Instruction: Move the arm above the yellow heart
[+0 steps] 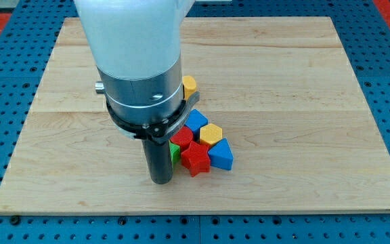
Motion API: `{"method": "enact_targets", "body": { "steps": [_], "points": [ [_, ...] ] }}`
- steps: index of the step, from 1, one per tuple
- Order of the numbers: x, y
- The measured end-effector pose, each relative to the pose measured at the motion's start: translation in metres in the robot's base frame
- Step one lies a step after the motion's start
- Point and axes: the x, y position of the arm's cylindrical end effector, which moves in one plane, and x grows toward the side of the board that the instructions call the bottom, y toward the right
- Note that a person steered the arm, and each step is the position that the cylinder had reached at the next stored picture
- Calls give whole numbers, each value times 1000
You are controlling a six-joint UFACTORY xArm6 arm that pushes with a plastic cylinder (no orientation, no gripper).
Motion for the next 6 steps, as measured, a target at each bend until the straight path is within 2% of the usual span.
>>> {"method": "enact_targets", "body": {
  "steps": [1, 2, 3, 5, 6],
  "points": [
    [17, -50],
    [-18, -95],
    [-91, -124],
    [-235, -49],
    [-263, -18]
  ]
}}
